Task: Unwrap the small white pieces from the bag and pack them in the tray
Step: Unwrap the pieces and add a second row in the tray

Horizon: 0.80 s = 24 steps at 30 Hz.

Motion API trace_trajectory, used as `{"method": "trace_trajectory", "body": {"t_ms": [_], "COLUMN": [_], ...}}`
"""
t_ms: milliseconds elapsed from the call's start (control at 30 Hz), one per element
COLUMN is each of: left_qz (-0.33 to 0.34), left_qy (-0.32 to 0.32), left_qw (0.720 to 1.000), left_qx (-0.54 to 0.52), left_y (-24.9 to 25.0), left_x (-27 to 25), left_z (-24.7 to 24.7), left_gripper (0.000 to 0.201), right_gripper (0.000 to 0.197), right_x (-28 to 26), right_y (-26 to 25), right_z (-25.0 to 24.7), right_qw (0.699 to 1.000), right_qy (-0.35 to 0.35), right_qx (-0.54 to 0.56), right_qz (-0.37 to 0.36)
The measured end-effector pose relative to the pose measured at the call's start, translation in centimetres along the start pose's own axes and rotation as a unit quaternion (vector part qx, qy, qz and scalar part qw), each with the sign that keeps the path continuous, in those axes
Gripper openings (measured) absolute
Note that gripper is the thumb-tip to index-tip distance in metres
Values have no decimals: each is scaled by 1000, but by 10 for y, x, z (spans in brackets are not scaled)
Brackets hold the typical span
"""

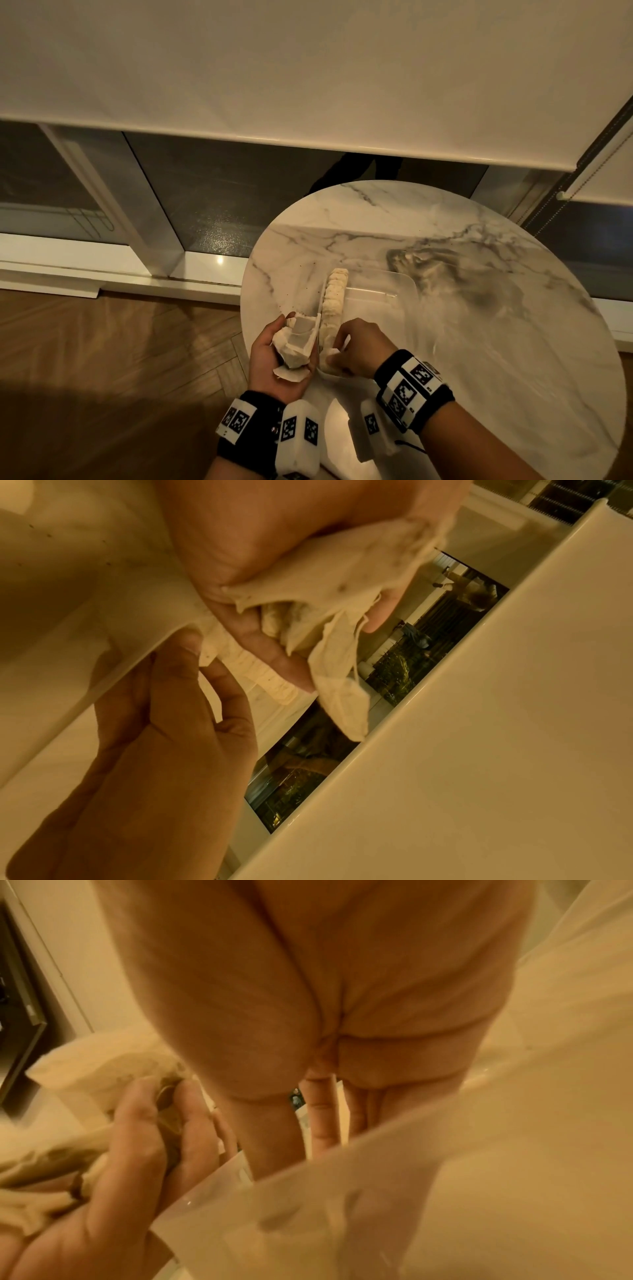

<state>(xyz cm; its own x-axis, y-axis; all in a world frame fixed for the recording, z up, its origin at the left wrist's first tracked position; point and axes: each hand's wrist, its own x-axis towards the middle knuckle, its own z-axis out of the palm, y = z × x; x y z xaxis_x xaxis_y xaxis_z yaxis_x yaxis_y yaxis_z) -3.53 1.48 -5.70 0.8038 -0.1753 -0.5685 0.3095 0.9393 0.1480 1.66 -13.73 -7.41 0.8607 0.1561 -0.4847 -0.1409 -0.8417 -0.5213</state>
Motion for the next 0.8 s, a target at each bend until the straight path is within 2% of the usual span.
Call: {"method": "trace_trajectory", "body": {"t_ms": [167,233,367,433,667,800], "left_qz": [-2,-3,-9,-10,-8,-7], "left_qy": [6,4,-6,-8,-8,-6], "left_qw": [1000,1000,1000,1000,1000,1000], "left_qx": [2,0,-3,-4,-8,-3], "left_y": [1,1,0,0,-1,-2], "left_x": [0,1,1,1,0,-2], "left_z": [-1,-2,-1,-1,-1,1], "left_gripper": [21,22,23,25,23,23], "right_gripper": [55,62,60,60,40,45], "right_x": [-2,-2,0,1,2,0], "right_y": [6,8,6,3,-7,-6], "right_z": [-3,-1,4,5,6,6], "right_qw": [998,997,997,998,999,999], "right_qy": [18,5,-27,-26,0,-3], "right_qx": [-36,-42,-40,-39,-33,-23], "right_qz": [40,58,60,53,33,39]}}
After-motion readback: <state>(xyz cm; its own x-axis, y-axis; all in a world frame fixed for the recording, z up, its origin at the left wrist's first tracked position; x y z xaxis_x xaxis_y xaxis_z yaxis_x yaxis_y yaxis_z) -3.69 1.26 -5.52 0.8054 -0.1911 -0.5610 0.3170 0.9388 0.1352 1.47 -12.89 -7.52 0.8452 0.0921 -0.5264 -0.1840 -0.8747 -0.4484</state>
